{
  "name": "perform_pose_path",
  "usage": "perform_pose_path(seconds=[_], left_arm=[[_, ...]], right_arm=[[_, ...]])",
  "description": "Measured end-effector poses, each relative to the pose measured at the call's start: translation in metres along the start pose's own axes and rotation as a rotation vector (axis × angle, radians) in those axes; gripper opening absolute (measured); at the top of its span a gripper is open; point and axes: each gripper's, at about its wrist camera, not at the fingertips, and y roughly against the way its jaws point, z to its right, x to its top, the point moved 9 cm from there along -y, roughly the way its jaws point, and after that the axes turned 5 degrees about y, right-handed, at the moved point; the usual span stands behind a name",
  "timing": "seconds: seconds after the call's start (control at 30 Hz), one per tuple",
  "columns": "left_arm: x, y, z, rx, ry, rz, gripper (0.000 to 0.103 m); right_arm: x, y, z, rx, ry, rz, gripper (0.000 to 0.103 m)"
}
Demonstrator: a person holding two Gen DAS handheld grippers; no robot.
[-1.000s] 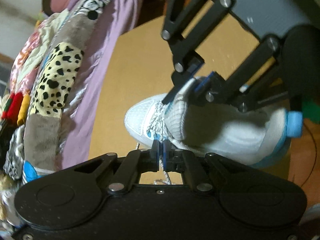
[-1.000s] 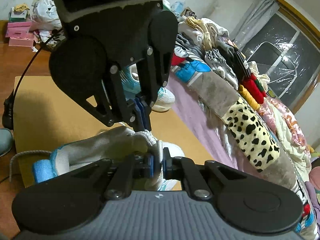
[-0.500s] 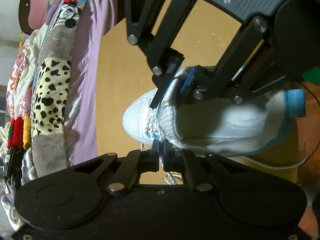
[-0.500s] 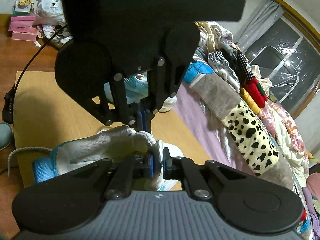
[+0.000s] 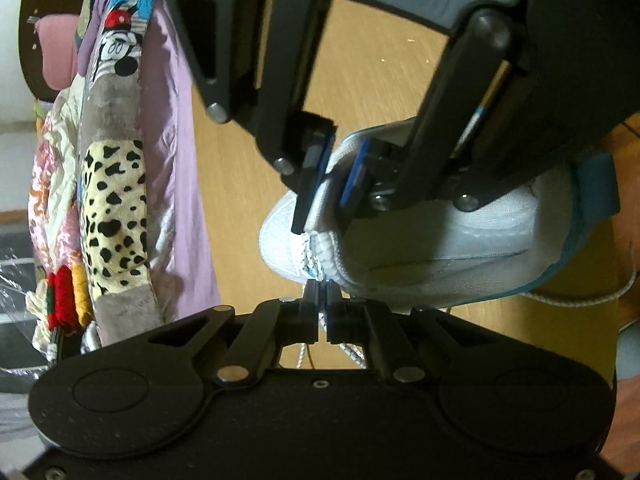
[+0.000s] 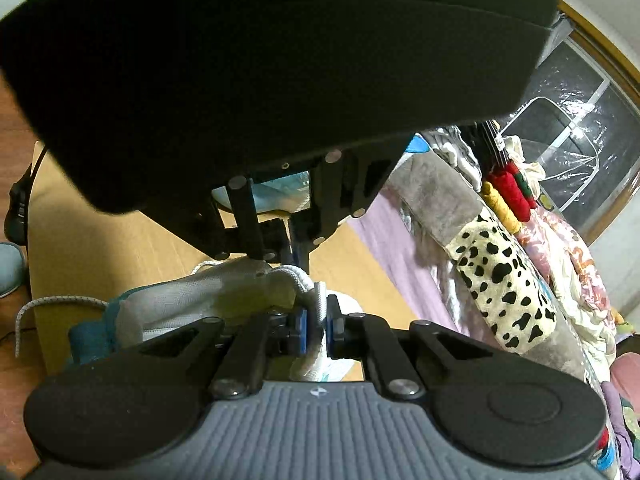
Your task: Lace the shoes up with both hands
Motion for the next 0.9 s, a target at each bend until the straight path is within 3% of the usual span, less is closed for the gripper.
perform_pose_path(seconds=[0.17,0.5,0.67,0.73,0.83,0.9], left_arm=[[0.004,0.000,-0.001,0.014,0.006,0.008,0.001],[0.007,-0.004,0.007,0.042,-0.129,0.018,0.001],[0.009,-0.005,0.004,0.033,-0.130,0.048,0.002],[0.007,-0.005,0.001,0.026,-0.099,0.058,0.004],[0.003,-0.003,-0.005,0.023,-0.046,0.077,0.015],[0.002,-0.001,-0.009,0.015,-0.009,0.089,0.021]], right_arm=[[0.000,0.000,-0.001,0.003,0.000,-0.002,0.010],[0.001,0.000,-0.002,-0.002,0.008,-0.006,0.010],[0.001,-0.001,-0.001,-0.007,0.005,-0.009,0.010],[0.001,-0.001,0.000,-0.012,-0.005,-0.010,0.010],[-0.001,0.000,0.001,-0.020,-0.026,-0.011,0.012],[-0.003,0.001,0.001,-0.022,-0.038,-0.016,0.023]])
